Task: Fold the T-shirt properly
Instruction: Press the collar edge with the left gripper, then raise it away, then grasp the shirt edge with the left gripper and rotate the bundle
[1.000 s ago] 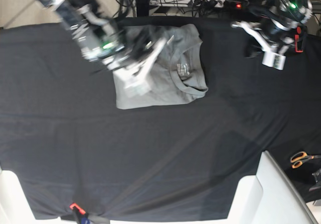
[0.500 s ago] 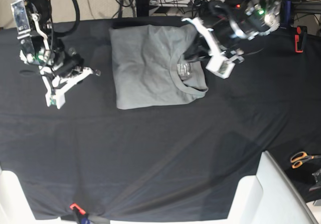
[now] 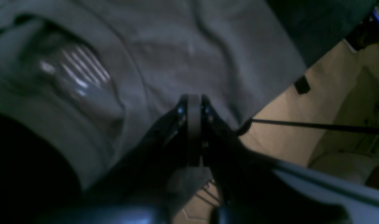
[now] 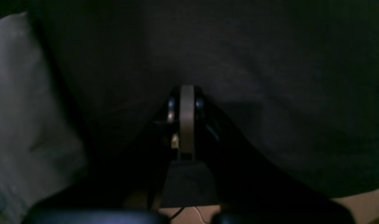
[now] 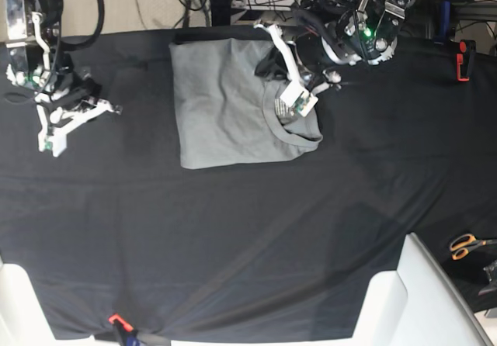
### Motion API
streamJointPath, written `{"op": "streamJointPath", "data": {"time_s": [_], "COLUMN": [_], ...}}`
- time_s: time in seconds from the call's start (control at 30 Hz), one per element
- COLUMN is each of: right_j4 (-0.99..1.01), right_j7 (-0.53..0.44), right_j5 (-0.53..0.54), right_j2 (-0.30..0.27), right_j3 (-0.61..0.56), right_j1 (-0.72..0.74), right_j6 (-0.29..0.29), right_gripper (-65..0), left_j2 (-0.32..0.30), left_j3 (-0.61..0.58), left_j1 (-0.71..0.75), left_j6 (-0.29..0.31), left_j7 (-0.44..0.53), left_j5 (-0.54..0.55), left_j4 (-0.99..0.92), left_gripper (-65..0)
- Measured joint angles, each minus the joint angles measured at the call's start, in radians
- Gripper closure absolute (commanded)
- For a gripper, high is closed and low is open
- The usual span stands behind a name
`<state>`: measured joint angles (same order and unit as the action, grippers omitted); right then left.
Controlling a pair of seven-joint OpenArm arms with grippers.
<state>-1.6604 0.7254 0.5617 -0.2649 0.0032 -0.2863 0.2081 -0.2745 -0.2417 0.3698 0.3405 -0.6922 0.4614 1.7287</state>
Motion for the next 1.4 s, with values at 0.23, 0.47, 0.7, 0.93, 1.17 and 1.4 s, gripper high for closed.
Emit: {"op": "streamJointPath", "data": {"time_s": [0.23,0.47,0.7,0.93,1.17,1.4], "right_j4": [0.000,0.000,0.000,0.000,0.000,0.008], "right_j7": [0.000,0.000,0.000,0.000,0.000,-0.002], "right_j5": [0.004,0.004,0.004,0.000,0.000,0.000], "right_j2": [0.001,0.003,0.016,0.011,0.011,0.011], "right_j3": [0.003,0.003,0.000,0.002,-0.001,-0.001], "right_j1": [-0.011,-0.010,-0.011,-0.011,-0.011,-0.010], "right_j6": [0.000,0.000,0.000,-0.003,-0.007,-0.016], "right_gripper": [0.0,0.0,0.0,0.0,0.0,0.0], "left_j2": [-0.014,-0.034,-0.027,-0.008,-0.087,-0.042], "left_j3": [0.005,0.011,0.128,0.373,0.473,0.459], "left_j1": [0.013,0.069,0.100,0.125,0.115,0.060], "left_j6": [-0.001,0.000,-0.001,0.006,0.002,0.295], "left_j7": [0.023,0.041,0.016,-0.018,-0.010,-0.012], "left_j5": [-0.095,-0.131,-0.123,0.049,0.407,0.545], "left_j4": [-0.114,-0.085,0.140,0.146,0.011,-0.156], "left_gripper": [0.0,0.0,0.0,0.0,-20.9,-65.0]}}
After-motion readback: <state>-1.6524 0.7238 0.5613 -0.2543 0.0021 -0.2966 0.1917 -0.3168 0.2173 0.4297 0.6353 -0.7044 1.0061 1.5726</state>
